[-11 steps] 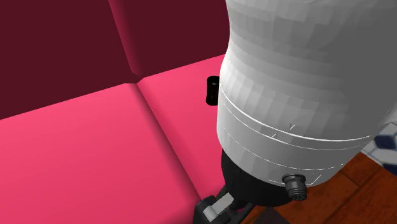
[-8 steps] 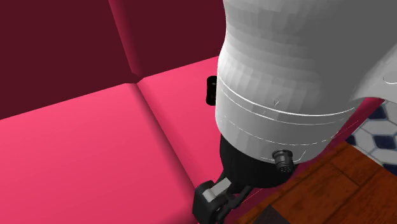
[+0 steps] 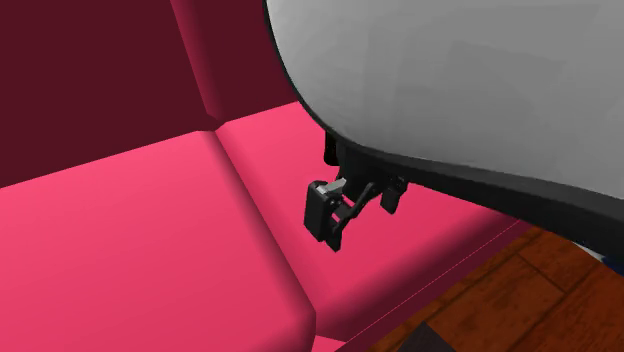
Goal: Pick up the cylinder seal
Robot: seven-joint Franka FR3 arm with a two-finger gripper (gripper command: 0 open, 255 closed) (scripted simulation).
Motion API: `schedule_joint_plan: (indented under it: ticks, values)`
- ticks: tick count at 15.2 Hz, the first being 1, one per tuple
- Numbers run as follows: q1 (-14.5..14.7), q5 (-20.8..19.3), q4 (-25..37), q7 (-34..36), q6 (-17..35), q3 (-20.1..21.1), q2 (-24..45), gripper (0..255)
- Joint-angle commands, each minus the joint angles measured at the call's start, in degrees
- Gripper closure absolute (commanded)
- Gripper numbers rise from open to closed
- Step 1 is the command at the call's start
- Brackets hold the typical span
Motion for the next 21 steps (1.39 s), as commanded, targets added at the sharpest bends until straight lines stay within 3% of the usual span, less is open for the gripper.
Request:
schedule_joint_plan:
  ticks: [1, 12, 17, 21]
  values:
    - [-0.2, 0.0, 2.5, -1.3, 1.6, -1.3, 4.1, 0]
    - [-2.7, 3.4, 22.5, -10.3, 4.3, -8.5, 26.9, 0]
    - [-5.2, 7.2, 35.7, -14.3, 2.5, -10.7, 39.0, 0]
    - [-8.6, 10.9, 49.7, -17.0, -1.1, -11.6, 50.0, 0]
